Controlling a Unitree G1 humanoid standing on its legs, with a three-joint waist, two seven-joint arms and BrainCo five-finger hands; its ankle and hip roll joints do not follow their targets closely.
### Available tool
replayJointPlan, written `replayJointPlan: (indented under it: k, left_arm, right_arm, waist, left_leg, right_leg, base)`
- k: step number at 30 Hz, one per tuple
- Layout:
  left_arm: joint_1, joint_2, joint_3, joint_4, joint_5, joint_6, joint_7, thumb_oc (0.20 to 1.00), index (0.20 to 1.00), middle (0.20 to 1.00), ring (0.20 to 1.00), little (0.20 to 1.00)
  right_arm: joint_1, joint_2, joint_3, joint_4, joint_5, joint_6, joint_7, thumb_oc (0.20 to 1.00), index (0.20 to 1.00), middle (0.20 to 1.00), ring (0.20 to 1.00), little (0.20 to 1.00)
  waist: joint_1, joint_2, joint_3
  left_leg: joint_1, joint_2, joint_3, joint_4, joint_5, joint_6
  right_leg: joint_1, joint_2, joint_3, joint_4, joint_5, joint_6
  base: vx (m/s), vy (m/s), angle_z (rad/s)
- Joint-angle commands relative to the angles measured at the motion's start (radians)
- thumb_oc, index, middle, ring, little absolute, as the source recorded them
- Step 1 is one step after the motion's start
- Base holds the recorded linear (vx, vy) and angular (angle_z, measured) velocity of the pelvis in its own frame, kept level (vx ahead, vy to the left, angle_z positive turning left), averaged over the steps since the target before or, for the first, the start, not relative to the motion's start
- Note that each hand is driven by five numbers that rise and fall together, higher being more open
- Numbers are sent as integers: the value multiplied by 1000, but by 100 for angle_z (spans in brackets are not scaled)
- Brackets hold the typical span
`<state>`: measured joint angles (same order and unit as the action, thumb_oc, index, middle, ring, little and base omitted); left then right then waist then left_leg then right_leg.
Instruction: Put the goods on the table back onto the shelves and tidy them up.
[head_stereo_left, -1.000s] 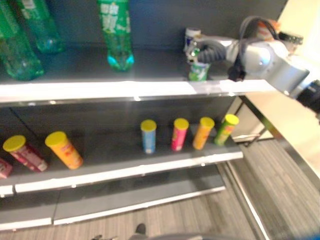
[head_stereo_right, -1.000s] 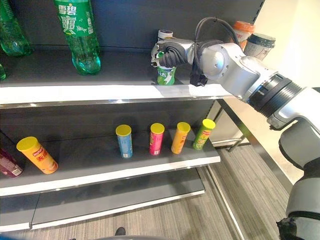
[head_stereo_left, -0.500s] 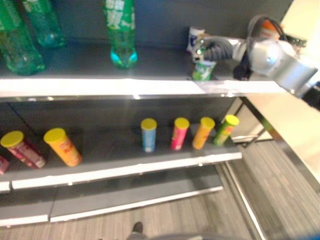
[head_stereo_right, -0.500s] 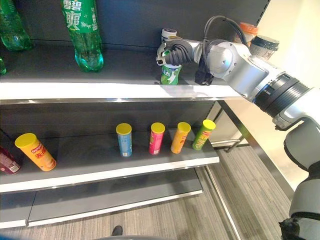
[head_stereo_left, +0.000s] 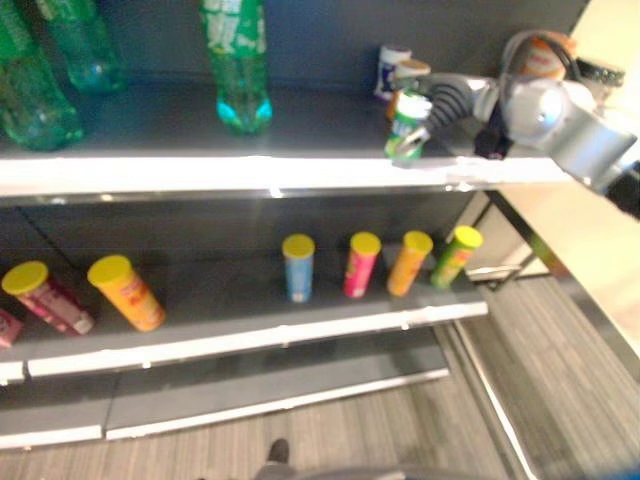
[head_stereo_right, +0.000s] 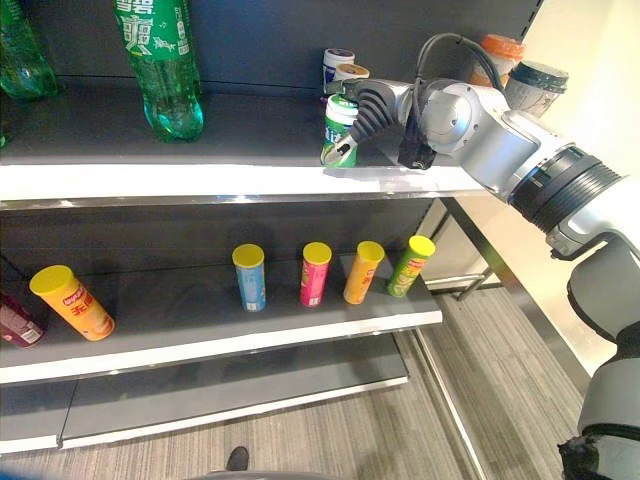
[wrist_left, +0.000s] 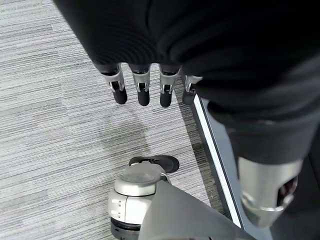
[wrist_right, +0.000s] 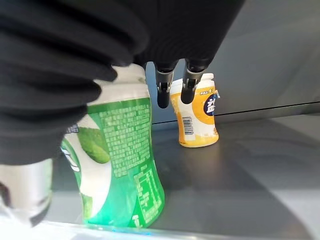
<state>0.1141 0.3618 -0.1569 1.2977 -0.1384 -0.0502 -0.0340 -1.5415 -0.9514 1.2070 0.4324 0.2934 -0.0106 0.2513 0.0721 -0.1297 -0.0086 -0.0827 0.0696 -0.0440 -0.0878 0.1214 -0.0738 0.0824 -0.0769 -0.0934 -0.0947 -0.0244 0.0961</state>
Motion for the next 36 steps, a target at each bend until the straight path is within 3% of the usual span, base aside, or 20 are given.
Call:
replayJointPlan:
  k: [1, 9, 16, 18, 21, 28, 31, 32, 36]
  left_arm:
    - [-58, 34, -27, 67, -7, -20, 13, 1000, 1000, 1000, 1000, 1000]
    - [-76, 51, -12, 66, 9, -22, 24, 1000, 1000, 1000, 1000, 1000]
    - [-69, 66, 40, 75, -10, -27, 29, 1000, 1000, 1000, 1000, 1000]
    - [-65, 97, 69, 78, -19, -30, 35, 1000, 1000, 1000, 1000, 1000]
    - [-58, 115, 92, 81, -28, -34, 39, 1000, 1000, 1000, 1000, 1000]
    - [-48, 90, 111, 84, -39, -36, 39, 1000, 1000, 1000, 1000, 1000]
    - [-41, 51, 121, 85, -29, -33, 29, 1000, 1000, 1000, 1000, 1000]
    - [-42, -7, 143, 82, -1, -28, 15, 1000, 1000, 1000, 1000, 1000]
    - [-46, -76, 130, 70, 21, -26, 1, 1000, 1000, 1000, 1000, 1000]
  right_arm:
    - [-92, -39, 5, 32, -6, -22, -55, 1000, 1000, 1000, 1000, 1000]
    - [-200, -105, 57, -104, 9, -48, -72, 1000, 1000, 1000, 1000, 1000]
    - [-377, -240, 193, -203, 33, -84, -81, 1000, 1000, 1000, 1000, 1000]
    - [-407, -279, 193, -218, 33, -97, -84, 1000, 1000, 1000, 1000, 1000]
    - [-432, -314, 193, -231, 30, -108, -95, 1000, 1000, 1000, 1000, 1000]
    - [-439, -458, 193, -288, 51, -144, -130, 1000, 1000, 1000, 1000, 1000]
    - [-415, -593, 193, -365, 46, -159, -137, 1000, 1000, 1000, 1000, 1000]
    - [-303, -816, 95, -499, 6, -170, -137, 1000, 1000, 1000, 1000, 1000]
    - [-259, -940, 60, -546, -14, -172, -145, 1000, 1000, 1000, 1000, 1000]
  waist:
    - [23, -6, -1]
    - [5, -7, -8]
    - [-14, -17, -15]
    - [-33, -46, -22]
    - [-51, -65, -30]
    - [-66, -60, -33]
    - [-70, -37, -30]
    - [-80, 16, -20]
    - [-91, 85, -18]
  left_leg:
    - [22, -11, -1, 0, -87, -16]
    - [26, -8, 5, 0, -89, -18]
    - [30, -3, 20, 0, -90, -22]
    - [35, 0, 29, 0, -92, -24]
    - [41, 4, 36, 0, -94, -25]
    - [45, 10, 46, 0, -96, -28]
    - [45, 12, 53, 0, -98, -28]
    - [45, 16, 59, 0, -101, -26]
    - [47, 22, 65, 0, -105, -24]
  right_leg:
    - [-4, 0, 7, 7, -5, 26]
    - [-3, 0, 9, 7, -4, 27]
    - [-8, 0, 12, 7, 2, 33]
    - [-10, 0, 15, 7, 5, 35]
    - [-7, 2, 19, 7, 5, 36]
    - [-8, 6, 25, 7, 4, 35]
    - [-10, 9, 29, 7, 4, 35]
    - [-14, 10, 36, 7, 4, 36]
    - [-18, 12, 45, 7, 5, 36]
  base:
    - [0, 0, 0]
    - [0, 0, 0]
    - [-8, -4, -3]
    - [-35, -19, -13]
    - [-17, -23, -18]
    - [-11, -11, -6]
    - [-21, -22, -11]
    - [-31, -57, -12]
    - [-15, -33, -19]
